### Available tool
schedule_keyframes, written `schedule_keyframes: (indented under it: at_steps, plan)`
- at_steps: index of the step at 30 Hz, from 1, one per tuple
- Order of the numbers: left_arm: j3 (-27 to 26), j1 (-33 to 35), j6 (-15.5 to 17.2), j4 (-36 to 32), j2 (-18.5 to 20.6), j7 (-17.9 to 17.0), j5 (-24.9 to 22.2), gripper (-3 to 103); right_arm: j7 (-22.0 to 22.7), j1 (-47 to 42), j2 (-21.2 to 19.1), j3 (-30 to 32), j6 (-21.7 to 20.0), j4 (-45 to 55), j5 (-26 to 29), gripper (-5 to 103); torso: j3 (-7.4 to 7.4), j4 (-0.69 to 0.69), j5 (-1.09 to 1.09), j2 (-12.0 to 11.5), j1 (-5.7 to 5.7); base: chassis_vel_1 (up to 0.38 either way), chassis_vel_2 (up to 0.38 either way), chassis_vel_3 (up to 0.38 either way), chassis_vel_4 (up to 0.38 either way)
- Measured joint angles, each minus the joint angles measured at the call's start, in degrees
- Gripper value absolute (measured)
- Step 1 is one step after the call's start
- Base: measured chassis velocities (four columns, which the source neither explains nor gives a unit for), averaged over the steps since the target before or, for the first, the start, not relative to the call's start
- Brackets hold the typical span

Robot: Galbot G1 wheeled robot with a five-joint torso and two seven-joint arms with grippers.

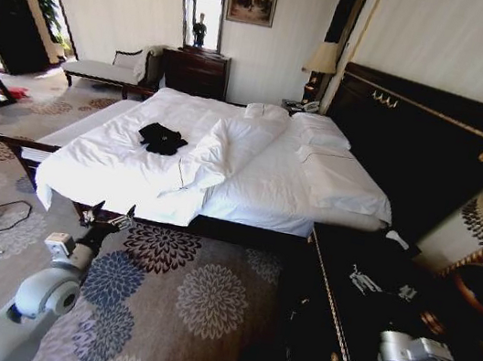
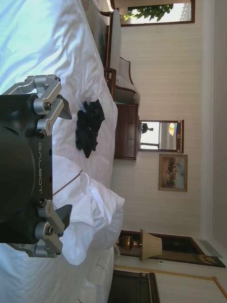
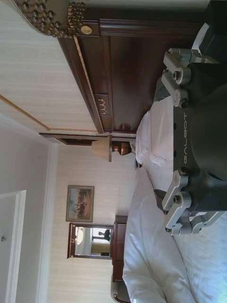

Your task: Fold the clothes on the bed.

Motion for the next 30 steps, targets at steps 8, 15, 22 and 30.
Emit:
schedule_keyframes:
  at_steps: [8, 15, 22, 30]
  plan:
    - [0.67, -0.14, 0.09, -0.1, -0.2, -0.02, 0.48, 100, -0.58, -0.06, 0.52, -0.66, 0.55, -0.63, -0.05, 100, -0.02, -0.01, 0.0, 0.01, -0.02, -0.126, 0.129, 0.143, -0.127]
    - [0.77, -0.2, 0.12, -0.34, -0.43, -0.11, 0.88, 100, -0.84, 0.01, 0.73, -1.08, 0.71, -0.77, -0.35, 100, -0.01, -0.01, 0.01, 0.0, -0.01, -0.192, 0.167, 0.187, -0.162]
    - [0.48, 0.38, 0.07, -0.29, -0.96, -0.11, 0.95, 100, -0.91, -0.07, 0.85, -1.26, 0.78, -0.77, -0.62, 100, -0.01, 0.0, 0.0, 0.0, -0.01, -0.179, 0.185, 0.192, -0.196]
    - [0.05, 0.7, -0.11, -0.47, -0.9, -0.06, 0.62, 100, -0.33, -0.08, 0.93, -1.24, 0.73, -0.88, -0.41, 100, -0.01, -0.01, 0.0, 0.0, -0.01, -0.188, 0.177, 0.178, -0.181]
